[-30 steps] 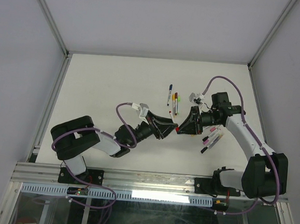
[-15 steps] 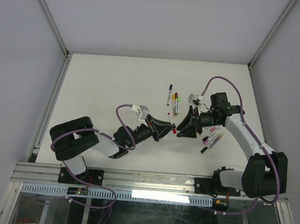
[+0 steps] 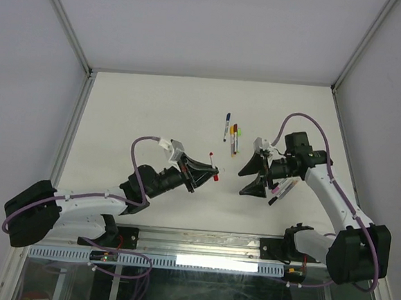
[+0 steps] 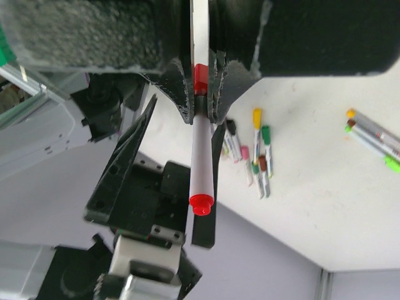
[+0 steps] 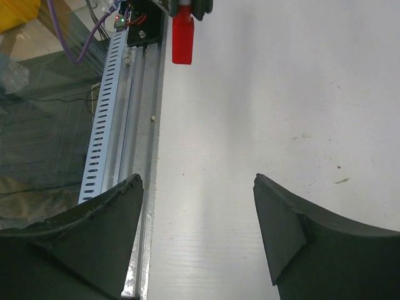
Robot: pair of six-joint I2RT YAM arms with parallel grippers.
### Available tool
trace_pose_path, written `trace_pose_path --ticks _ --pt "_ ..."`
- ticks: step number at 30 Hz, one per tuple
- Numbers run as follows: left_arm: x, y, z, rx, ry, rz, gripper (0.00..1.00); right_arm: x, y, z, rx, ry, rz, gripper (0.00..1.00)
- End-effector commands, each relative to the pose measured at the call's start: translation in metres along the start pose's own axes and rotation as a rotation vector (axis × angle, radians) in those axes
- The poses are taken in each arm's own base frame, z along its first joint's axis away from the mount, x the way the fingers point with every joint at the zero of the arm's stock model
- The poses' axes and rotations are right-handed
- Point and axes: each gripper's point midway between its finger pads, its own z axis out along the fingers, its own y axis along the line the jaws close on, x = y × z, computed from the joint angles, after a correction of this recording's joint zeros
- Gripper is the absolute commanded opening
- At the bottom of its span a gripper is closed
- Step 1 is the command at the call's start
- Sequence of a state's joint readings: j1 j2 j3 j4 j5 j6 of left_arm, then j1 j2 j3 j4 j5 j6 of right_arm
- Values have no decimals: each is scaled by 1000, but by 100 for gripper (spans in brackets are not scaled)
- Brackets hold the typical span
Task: Open the pen caps
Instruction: Pick up the pen from the center of the board.
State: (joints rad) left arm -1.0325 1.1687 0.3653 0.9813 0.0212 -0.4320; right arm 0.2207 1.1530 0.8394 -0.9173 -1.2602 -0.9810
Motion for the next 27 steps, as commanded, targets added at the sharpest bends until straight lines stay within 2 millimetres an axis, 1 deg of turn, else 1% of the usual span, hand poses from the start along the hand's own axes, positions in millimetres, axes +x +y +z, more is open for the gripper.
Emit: trace_pose_path --ticks 1,2,6,9,12,16,19,20,21,25,27 --pt "34 14 -19 -53 202 58 0 -3 6 -2 -14 -11 -162 74" --pt "32 11 -21 -43 204 60 0 -3 6 -2 -16 -9 -170 74" --pt "34 3 -23 -4 236 54 0 -5 7 -4 -15 -2 -205 74" --pt "40 -2 -21 22 280 28 0 -8 8 -7 -5 17 -274 74" --pt "45 0 -20 27 323 -29 0 -13 6 -11 25 40 -392 75" --pt "45 8 -22 61 368 -190 0 -18 -3 -20 82 101 -545 81" --pt "44 12 -29 128 409 -346 0 -25 -10 -25 115 139 -622 82" --pt "46 14 -30 139 429 -393 0 -27 -12 -26 120 150 -650 82" --pt "48 11 -33 166 463 -444 0 -29 -14 -27 121 158 -675 82" --pt "61 10 -32 202 564 -553 0 -32 -19 -24 99 176 -749 82" --pt "72 13 -33 196 609 -600 0 -31 -20 -21 81 185 -763 82"
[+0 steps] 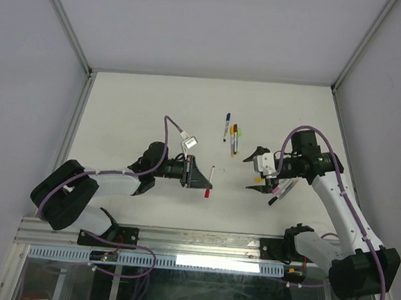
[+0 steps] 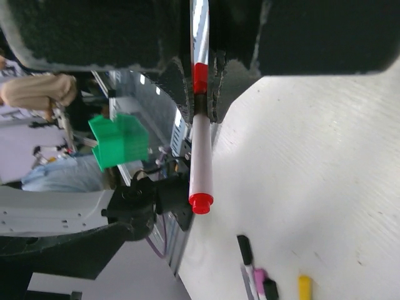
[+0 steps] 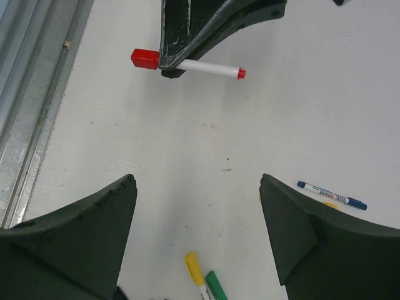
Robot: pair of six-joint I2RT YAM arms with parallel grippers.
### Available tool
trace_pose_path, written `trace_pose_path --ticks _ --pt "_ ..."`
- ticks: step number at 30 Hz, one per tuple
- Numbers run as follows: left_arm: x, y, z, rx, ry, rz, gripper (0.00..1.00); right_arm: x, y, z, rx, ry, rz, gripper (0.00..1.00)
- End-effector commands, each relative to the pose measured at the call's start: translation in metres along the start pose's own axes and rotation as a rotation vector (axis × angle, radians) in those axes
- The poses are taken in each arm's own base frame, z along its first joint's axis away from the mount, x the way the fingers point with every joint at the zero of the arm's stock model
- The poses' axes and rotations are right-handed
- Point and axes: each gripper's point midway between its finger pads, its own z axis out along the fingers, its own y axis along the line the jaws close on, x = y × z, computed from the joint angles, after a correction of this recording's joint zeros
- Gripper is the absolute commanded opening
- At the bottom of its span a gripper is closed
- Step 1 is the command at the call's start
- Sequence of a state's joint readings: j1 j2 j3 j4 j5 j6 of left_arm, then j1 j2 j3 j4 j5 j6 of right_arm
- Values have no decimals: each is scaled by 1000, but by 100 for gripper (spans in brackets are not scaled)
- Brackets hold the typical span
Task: Open the pen caps
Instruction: Pick up the pen from the center of the board.
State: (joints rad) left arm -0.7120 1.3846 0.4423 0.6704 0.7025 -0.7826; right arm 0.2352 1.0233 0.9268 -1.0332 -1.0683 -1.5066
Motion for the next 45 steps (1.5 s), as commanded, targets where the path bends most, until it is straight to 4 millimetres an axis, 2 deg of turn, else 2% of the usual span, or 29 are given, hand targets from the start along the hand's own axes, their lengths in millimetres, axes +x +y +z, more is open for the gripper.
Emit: trace_pose_path --ticks 1,8,18,23,30,33,38,42,45 --pt "4 -29 5 160 121 -66 0 -5 -13 4 -19 21 -152 82" --pt "12 -23 13 198 201 -130 0 21 -5 26 -102 163 -255 81" --pt "28 -17 30 245 322 -187 0 27 9 65 -243 238 -369 73" --pt "36 -18 40 263 367 -197 0 24 11 75 -272 256 -400 67" --pt "38 -20 44 274 392 -200 0 34 31 86 -348 289 -456 52" --pt "40 -17 46 271 400 -208 0 37 31 87 -353 314 -482 41" --pt "42 -16 49 272 414 -215 0 39 33 86 -364 344 -517 29" --pt "41 -15 51 268 403 -217 0 38 38 87 -377 331 -521 16" --pt "39 -17 51 269 390 -224 8 39 40 87 -378 328 -526 9"
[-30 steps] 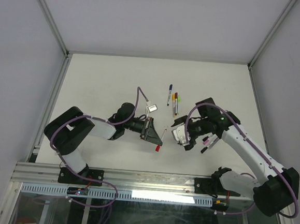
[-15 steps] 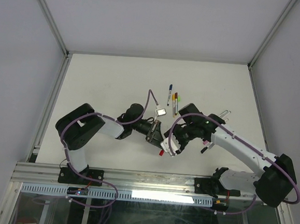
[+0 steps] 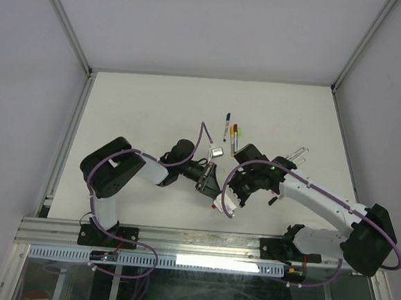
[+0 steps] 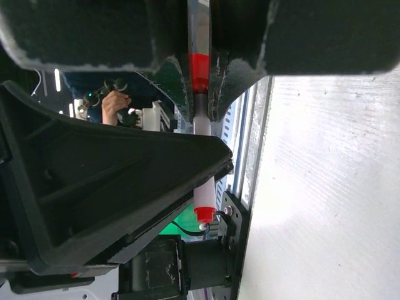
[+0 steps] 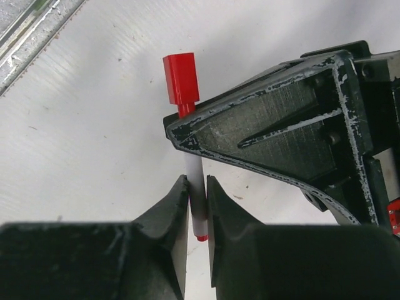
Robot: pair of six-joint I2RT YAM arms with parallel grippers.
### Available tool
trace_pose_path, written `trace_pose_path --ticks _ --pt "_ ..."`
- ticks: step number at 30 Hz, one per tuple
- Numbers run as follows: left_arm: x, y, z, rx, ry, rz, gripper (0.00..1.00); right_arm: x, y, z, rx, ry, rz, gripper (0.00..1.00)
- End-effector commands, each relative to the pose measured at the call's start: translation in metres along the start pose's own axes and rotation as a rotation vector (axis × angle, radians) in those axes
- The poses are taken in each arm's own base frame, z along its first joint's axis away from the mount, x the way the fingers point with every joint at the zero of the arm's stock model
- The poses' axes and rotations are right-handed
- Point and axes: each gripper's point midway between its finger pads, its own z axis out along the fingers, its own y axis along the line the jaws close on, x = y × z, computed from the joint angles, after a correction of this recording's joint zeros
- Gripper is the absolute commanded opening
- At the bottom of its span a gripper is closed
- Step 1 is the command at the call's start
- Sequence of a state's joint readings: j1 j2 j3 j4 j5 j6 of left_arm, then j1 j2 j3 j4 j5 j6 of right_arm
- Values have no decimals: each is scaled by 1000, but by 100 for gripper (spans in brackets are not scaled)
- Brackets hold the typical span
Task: Open the pen caps
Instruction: Pick up the pen from the center of the board.
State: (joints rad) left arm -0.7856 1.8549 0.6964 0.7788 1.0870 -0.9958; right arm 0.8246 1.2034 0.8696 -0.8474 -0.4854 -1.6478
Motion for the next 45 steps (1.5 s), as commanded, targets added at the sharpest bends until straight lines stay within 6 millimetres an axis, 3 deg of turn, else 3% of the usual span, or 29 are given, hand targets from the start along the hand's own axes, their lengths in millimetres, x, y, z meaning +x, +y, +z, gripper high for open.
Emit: trace_pose_path --ticks 1,5,21,27,34,39,45 --pt "-8 -19 3 50 -15 73 11 -5 -6 -3 37 -8 -35 6" --pt "-7 -22 1 51 -35 83 20 -8 -4 -3 59 -22 -12 0" --pt "-8 -20 -8 40 -94 92 45 -8 -5 -12 154 -73 85 0" --pt "-19 -50 -31 35 -265 267 55 -9 7 -20 203 -152 178 0" --pt "-46 -91 -71 -84 -593 530 78 -14 14 -31 260 -267 312 0" --pt "-41 -113 -106 -42 -847 581 98 -26 2 -48 275 -404 522 0" --pt "-24 -122 -122 78 -991 572 99 -30 -7 -59 203 -507 773 0"
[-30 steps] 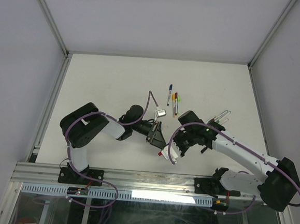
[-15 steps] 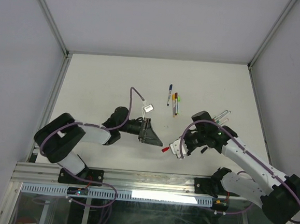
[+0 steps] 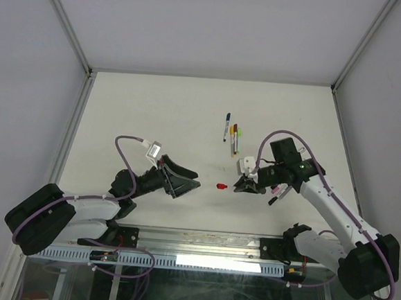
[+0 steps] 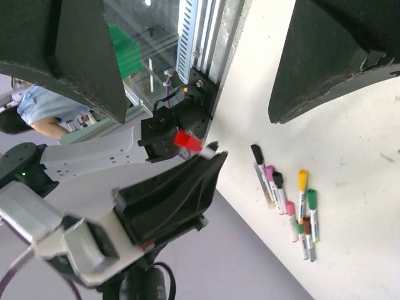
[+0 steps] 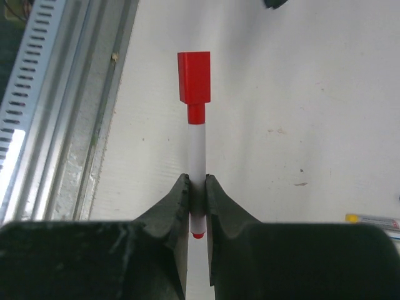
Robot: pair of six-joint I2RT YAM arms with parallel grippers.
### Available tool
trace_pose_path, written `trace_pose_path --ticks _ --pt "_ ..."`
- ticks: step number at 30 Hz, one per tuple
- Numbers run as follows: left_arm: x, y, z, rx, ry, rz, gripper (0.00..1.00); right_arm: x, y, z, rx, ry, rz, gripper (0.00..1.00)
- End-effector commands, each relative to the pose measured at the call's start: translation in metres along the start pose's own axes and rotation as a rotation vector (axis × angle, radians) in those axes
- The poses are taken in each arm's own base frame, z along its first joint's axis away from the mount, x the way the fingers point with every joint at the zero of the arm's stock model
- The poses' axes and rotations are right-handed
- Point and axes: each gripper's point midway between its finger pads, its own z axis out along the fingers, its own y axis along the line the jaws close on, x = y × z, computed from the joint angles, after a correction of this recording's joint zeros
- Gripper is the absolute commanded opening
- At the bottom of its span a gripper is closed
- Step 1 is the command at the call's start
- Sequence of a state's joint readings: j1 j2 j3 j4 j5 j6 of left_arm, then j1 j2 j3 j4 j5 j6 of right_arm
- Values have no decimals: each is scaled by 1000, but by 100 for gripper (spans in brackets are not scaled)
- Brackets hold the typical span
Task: Open the pen caps
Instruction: Pick up the pen from the center of the board, then open the pen cap from the pen.
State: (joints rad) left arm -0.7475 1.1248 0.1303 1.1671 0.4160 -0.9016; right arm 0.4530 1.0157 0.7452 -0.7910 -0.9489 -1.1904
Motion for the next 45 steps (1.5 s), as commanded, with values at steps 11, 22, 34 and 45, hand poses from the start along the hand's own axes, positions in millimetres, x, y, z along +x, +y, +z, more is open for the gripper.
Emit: trace_pose_path --ticks 11,22,34,45 --pt "-43 -29 5 -29 -362 291 99 -28 -5 0 -125 -110 350 0" --pt "-46 -24 19 -21 -410 154 95 -28 -12 5 -137 -119 455 0" --pt "-23 -20 50 17 -345 104 71 -28 -18 8 -146 -139 510 0" --pt "-11 -18 54 42 -324 64 45 -26 -22 11 -150 -152 545 0"
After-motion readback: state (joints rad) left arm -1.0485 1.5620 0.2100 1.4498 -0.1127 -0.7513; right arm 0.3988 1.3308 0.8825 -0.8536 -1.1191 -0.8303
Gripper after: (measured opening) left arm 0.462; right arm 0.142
